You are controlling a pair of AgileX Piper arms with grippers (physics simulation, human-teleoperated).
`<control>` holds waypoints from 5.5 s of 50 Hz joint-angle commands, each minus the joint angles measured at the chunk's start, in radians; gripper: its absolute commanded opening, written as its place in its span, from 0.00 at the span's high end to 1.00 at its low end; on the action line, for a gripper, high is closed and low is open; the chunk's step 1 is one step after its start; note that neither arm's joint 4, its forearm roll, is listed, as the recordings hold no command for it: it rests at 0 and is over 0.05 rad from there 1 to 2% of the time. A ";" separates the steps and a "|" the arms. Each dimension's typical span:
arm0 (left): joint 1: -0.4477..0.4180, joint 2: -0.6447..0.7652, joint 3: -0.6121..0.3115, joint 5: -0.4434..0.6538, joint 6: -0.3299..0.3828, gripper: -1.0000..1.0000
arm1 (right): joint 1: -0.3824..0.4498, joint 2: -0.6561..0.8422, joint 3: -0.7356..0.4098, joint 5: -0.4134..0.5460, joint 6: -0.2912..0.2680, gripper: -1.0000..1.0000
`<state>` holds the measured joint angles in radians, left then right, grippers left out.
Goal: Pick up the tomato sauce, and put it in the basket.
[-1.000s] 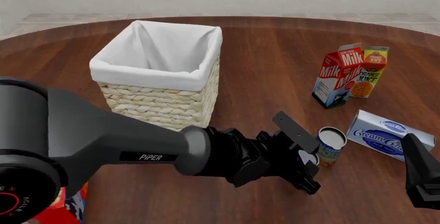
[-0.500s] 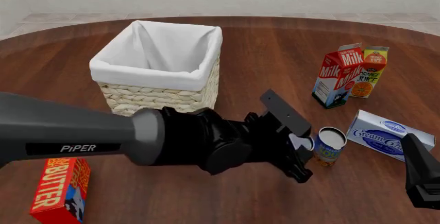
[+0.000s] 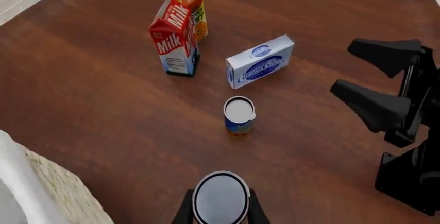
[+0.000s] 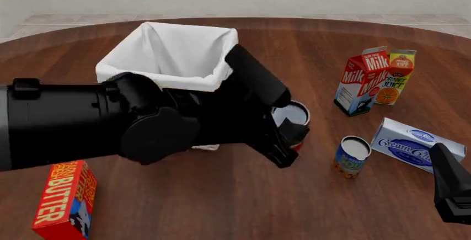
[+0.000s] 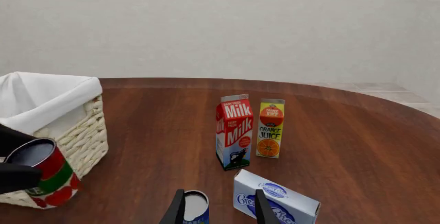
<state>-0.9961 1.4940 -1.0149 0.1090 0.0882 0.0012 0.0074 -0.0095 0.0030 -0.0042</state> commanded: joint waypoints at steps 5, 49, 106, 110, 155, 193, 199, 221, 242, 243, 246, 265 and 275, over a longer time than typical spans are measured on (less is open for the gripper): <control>0.091 -0.257 0.065 0.105 0.054 1.00 | 0.000 0.000 0.000 0.000 0.000 0.00; 0.294 -0.573 0.085 0.286 0.068 1.00 | 0.000 0.000 0.000 0.000 0.000 0.00; 0.509 -0.392 -0.039 0.220 0.099 1.00 | 0.000 0.000 0.000 0.000 0.000 0.00; 0.516 -0.370 -0.047 0.211 0.097 1.00 | 0.000 0.000 0.000 0.000 0.000 0.00; 0.579 -0.159 -0.158 0.148 0.083 1.00 | 0.000 0.000 0.000 0.000 0.000 0.00; 0.641 0.037 -0.237 0.070 0.074 1.00 | 0.000 0.000 0.000 0.000 0.000 0.00; 0.644 0.060 -0.231 0.052 0.077 1.00 | 0.000 0.000 0.000 0.000 0.000 0.00; 0.646 0.130 -0.222 0.012 0.064 1.00 | 0.000 0.000 0.000 0.000 0.000 0.00; 0.648 0.193 -0.206 -0.023 0.061 1.00 | 0.000 0.000 0.000 0.000 0.000 0.00; 0.649 0.195 -0.207 -0.023 0.063 1.00 | 0.000 0.000 0.000 0.000 0.000 0.00; 0.648 0.202 -0.207 -0.025 0.060 1.00 | 0.000 0.000 0.000 0.000 0.000 0.00; 0.663 0.261 -0.212 -0.044 0.055 1.00 | 0.000 0.000 0.000 0.000 0.000 0.00; 0.668 0.289 -0.225 -0.041 0.053 1.00 | 0.000 0.000 0.000 0.000 0.000 0.00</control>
<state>-0.3331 1.7593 -1.2274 0.0697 0.1257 0.0012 0.0073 -0.0095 0.0030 -0.0042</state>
